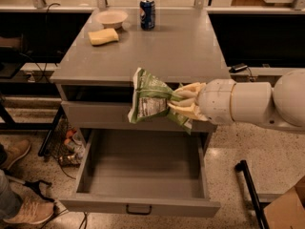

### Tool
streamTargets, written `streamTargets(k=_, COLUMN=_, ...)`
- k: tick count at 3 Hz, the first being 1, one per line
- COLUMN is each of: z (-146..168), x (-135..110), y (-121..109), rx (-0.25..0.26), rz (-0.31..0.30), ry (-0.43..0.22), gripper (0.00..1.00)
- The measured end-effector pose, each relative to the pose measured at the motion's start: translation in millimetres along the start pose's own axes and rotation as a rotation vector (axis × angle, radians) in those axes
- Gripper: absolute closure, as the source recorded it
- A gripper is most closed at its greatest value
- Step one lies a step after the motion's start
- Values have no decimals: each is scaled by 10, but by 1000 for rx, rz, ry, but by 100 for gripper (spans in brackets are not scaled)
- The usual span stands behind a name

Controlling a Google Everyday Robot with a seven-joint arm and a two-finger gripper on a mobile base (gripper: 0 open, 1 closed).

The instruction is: Pick green jalapeno chip bag from middle drawer and place on counter

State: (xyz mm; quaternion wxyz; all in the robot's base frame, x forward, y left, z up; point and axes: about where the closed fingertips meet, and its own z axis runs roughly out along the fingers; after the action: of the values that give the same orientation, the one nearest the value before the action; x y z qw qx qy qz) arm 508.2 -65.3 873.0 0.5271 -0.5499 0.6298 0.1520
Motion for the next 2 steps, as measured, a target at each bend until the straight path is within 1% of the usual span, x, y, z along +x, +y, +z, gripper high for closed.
streamTargets(k=1, z=7, x=-57, y=-138, rx=43, rz=-3, ry=-37, gripper=100)
streamTargets(k=2, z=42, x=-193, y=-616, rx=100, rz=-31, ry=-81, gripper=100)
